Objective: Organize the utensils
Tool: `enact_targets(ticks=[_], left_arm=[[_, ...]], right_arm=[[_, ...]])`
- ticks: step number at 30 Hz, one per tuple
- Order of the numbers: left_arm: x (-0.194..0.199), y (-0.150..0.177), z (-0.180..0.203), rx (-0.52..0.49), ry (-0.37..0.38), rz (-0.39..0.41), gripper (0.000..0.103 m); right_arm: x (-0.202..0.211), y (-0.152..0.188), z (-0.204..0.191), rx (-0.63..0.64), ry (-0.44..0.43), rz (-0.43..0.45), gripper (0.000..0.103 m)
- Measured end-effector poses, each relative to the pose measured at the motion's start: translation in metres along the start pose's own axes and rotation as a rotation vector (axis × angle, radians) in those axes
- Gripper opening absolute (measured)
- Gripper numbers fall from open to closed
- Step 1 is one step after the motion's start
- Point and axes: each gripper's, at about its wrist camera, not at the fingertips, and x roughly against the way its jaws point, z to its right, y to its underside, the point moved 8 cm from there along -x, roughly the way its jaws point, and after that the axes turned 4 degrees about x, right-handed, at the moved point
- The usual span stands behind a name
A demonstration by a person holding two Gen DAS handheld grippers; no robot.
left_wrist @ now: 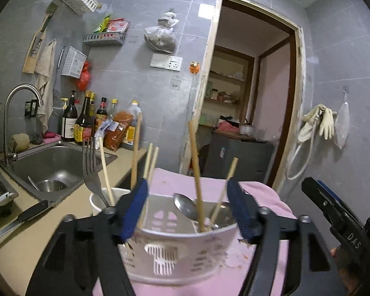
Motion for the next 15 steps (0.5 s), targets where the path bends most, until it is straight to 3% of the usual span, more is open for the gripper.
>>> enact_targets(ticks=[1, 3, 6, 8, 15], left_arm=[[0.005, 0.001, 0.004, 0.002, 0.009, -0.004, 0.068], [0.011, 0.004, 0.009, -0.001, 0.016, -0.018, 0.084], [0.022, 0.011, 0.018, 0.000, 0.025, -0.047, 0.096], [0.030, 0.017, 0.022, 0.005, 0.030, -0.063, 0.099], [0.058, 0.035, 0.033, -0.010, 0.010, -0.082, 0.100]], right_arm=[[0.007, 0.000, 0.003, 0.005, 0.010, -0.012, 0.077], [0.020, -0.001, 0.008, 0.004, 0.027, -0.030, 0.085], [0.037, -0.001, 0.015, -0.010, 0.036, -0.052, 0.096], [0.050, 0.000, 0.018, -0.016, 0.040, -0.069, 0.103], [0.092, 0.004, 0.024, 0.015, 0.088, -0.115, 0.103]])
